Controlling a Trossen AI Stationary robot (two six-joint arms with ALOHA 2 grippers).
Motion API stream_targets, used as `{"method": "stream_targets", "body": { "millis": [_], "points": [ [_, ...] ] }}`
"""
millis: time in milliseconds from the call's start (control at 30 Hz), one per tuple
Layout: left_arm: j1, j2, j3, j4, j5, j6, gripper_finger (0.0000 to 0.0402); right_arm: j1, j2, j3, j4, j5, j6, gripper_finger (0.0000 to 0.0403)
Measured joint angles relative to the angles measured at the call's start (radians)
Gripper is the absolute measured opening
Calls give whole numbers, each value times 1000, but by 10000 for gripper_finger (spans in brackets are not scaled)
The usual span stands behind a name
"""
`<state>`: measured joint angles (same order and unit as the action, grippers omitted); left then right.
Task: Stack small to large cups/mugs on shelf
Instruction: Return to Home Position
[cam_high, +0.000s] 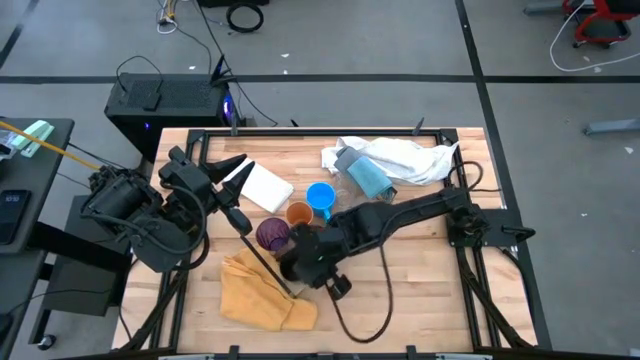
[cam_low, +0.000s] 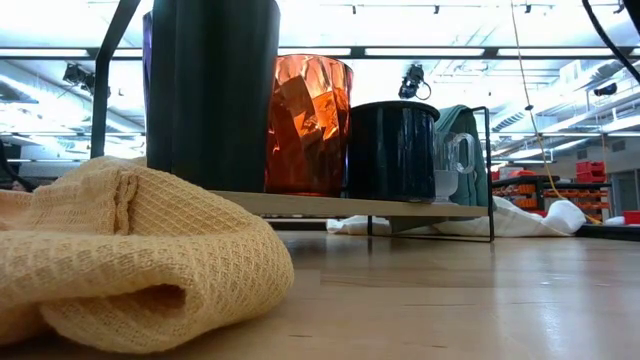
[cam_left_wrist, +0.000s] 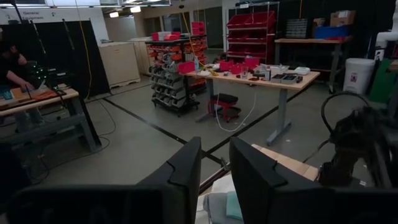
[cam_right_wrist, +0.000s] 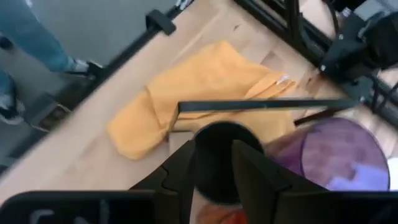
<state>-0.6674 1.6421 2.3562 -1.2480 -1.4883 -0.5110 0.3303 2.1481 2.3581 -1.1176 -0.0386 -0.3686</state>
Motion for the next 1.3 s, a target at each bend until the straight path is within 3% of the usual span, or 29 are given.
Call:
{"method": "stream_targets", "body": {
  "millis": [233, 433, 633, 833, 933, 1133, 1300],
  "points": [
    [0, 0, 0, -6, 0, 0, 89, -11, -199, -26, 75, -186, 143, 107],
    [0, 0, 0, -6, 0, 0, 90, -10, -426, -26, 300, -187, 207, 89],
    [0, 0, 0, 4, 0, -1, 96, 26, -639, -25, 301, -67, 152, 73],
    [0, 0, 0, 5, -1, -28, 90, 59, -791, -74, 297, -46, 165, 66],
    [0, 0, 0, 5, -2, -28, 91, 106, -864, -161, 298, -20, 186, 63],
    [0, 0, 0, 5, -13, -28, 96, 214, -1056, -368, 315, 225, 219, 56],
    [1, 0, 0, 3, -51, -27, 92, 229, -1274, -645, 453, 307, 245, 54]
  ]
}}
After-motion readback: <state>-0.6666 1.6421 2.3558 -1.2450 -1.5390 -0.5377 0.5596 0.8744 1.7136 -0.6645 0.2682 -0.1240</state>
